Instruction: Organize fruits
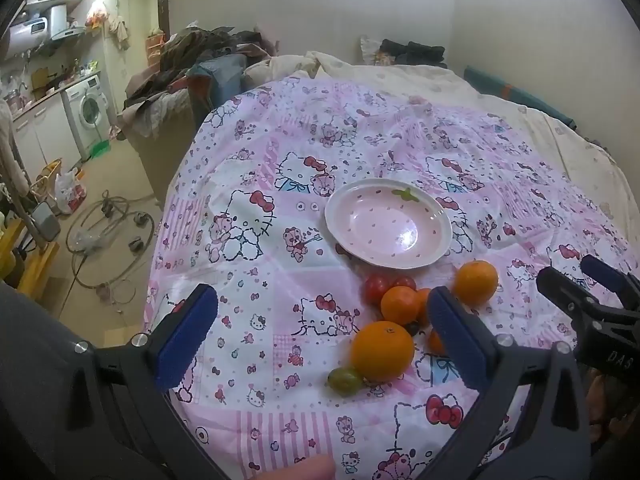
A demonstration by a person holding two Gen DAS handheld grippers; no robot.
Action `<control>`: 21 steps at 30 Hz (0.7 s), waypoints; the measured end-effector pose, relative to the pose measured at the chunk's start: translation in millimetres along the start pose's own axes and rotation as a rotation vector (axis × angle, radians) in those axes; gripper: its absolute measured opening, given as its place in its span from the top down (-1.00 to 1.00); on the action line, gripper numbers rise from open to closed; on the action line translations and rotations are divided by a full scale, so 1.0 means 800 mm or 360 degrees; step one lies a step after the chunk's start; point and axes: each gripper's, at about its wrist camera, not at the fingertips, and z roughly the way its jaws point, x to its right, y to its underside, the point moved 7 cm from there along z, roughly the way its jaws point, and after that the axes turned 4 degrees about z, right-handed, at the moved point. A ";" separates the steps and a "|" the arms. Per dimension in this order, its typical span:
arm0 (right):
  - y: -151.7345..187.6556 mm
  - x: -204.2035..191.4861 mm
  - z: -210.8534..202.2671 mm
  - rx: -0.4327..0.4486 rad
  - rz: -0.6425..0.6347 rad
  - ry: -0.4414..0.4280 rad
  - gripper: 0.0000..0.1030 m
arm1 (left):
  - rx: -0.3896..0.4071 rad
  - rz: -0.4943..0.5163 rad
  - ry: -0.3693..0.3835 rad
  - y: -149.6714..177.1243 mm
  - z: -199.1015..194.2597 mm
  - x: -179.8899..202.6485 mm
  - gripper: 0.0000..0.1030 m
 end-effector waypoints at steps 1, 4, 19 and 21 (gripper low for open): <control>0.000 0.000 0.001 0.0000 -0.0001 0.0000 -1.00 | -0.0001 -0.0001 -0.0002 0.000 0.000 0.001 -1.00; 0.001 0.001 0.001 0.0000 0.0000 -0.0003 -1.00 | 0.0000 0.0000 -0.0006 0.000 0.000 0.001 -1.00; 0.001 0.001 0.002 0.0000 0.0002 -0.0002 -1.00 | 0.0005 0.0011 -0.0026 0.001 0.000 0.001 -1.00; 0.001 0.001 0.002 -0.0001 0.0001 0.0000 -1.00 | 0.0005 0.0009 -0.0023 0.001 0.000 0.001 -1.00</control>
